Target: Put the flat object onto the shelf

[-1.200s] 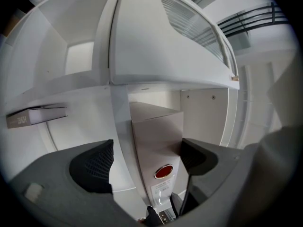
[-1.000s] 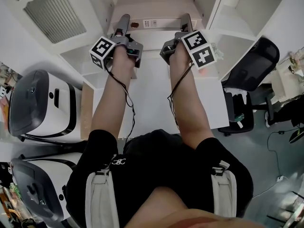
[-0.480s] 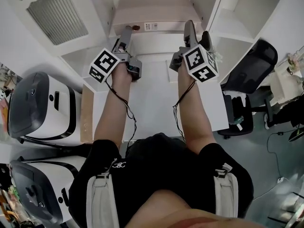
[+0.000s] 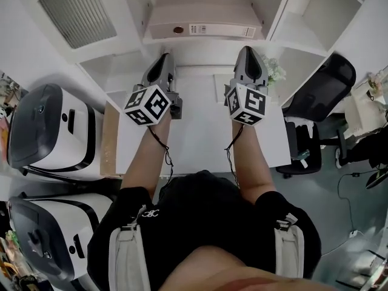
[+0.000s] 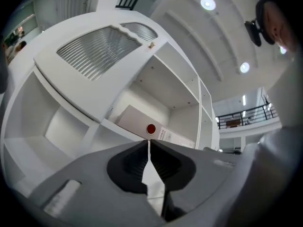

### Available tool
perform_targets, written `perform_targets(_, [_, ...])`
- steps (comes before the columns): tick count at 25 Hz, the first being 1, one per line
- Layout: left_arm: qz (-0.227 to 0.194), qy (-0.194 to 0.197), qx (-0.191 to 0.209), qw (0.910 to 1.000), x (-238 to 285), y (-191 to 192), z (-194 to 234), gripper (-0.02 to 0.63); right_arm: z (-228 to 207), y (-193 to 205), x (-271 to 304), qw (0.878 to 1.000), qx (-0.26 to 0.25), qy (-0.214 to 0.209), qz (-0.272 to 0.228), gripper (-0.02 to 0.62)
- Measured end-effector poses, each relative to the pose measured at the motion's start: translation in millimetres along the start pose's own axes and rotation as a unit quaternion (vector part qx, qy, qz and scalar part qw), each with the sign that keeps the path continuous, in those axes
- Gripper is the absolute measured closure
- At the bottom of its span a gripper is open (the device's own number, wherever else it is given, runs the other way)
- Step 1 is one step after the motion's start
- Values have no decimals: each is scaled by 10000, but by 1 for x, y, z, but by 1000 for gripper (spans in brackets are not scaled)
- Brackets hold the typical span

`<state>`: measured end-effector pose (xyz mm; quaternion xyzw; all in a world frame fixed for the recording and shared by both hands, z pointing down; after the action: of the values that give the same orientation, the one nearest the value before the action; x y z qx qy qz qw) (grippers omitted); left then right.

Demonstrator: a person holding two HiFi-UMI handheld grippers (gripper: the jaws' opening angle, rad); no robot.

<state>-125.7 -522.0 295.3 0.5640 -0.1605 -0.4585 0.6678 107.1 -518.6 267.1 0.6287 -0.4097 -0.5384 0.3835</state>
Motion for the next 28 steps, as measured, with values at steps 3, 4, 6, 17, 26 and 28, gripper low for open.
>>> perform_targets(3, [287, -107, 652, 9974, -11, 14, -4, 584, 4, 15, -13, 9998, -76, -125, 129, 594])
perform_targets(4, [389, -159, 876, 9953, -15, 19, -6, 586, 4, 22, -17, 9996, -82, -169, 197, 594])
perform_targets(6, [581, -253, 1250, 9901, -25, 31, -8, 586, 6, 38, -28, 9990, -123, -261, 335, 594])
perform_targets(17, [1318, -593, 1503, 9780, -91, 96, -3, 586, 3, 106, -98, 9929, -296, -556, 1010, 594])
perform_targets(26, [1348, -532, 1528, 9776, -118, 104, -13, 585, -2, 114, -124, 9907, -312, -476, 1232, 594])
perform_targets(28, [1351, -546, 1525, 9775, -120, 102, -15, 584, -1, 114, -127, 9905, -334, -481, 1240, 594])
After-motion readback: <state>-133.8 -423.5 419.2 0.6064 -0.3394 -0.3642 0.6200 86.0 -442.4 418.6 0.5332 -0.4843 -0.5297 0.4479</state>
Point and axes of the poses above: the fingertips, and each gripper's own axes: x forward along the fingers, z to its left, y out of its underside, the point moved 2 cm from there along -x, backward along the fingers, and after that the axes turned 10 degrees about y, right-handed, at the moved point
